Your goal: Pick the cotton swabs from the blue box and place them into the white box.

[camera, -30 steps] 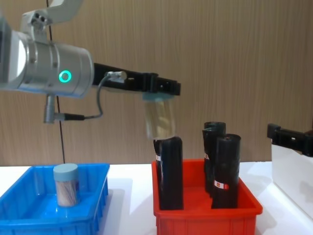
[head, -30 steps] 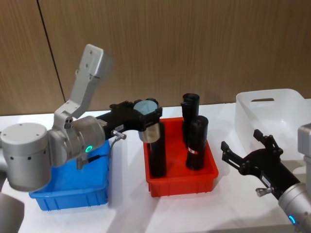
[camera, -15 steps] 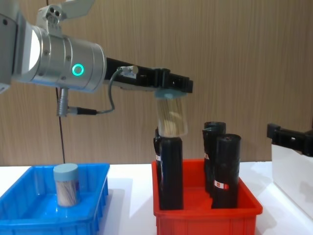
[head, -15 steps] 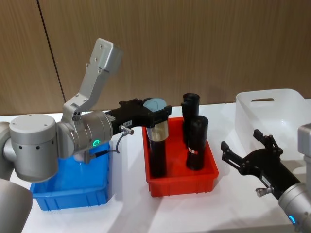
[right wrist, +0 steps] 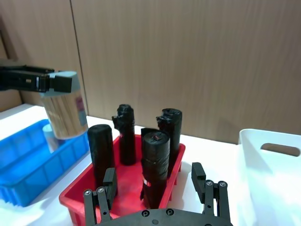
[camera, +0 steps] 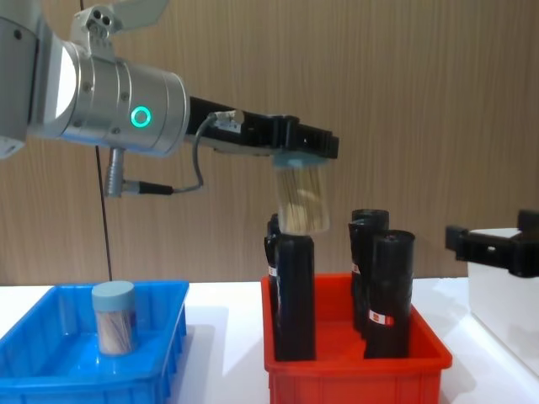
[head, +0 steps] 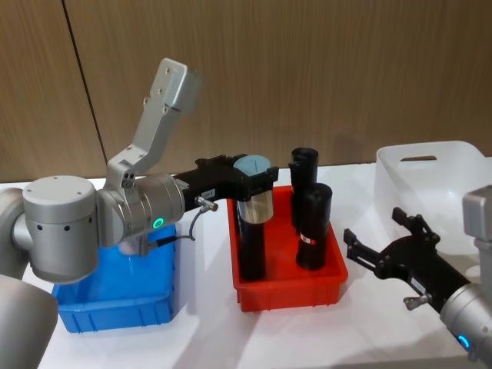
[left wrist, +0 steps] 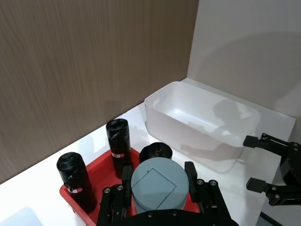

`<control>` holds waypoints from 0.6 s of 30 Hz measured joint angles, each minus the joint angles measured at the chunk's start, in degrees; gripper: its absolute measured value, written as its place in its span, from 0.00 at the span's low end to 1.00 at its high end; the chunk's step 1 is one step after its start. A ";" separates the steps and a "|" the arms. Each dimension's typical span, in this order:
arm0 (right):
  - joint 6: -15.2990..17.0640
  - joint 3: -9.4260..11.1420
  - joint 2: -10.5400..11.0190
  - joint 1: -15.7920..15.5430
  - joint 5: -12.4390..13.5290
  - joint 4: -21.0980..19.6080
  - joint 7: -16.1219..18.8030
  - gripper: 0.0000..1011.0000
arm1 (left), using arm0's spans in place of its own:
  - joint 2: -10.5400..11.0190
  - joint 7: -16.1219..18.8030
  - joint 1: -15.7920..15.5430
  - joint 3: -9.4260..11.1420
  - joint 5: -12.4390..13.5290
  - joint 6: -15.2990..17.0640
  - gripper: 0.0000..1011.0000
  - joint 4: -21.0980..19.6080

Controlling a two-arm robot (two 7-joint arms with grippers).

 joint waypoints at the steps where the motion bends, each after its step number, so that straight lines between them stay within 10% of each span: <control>1: 0.40 0.02 0.00 0.26 0.03 0.20 0.42 0.99 | -0.01 -0.02 -0.02 0.00 0.00 0.01 0.66 0.01; 18: 9.47 -0.64 -2.48 8.63 0.81 6.55 9.71 0.99 | -0.16 -0.24 -0.25 0.09 0.05 0.15 0.66 0.23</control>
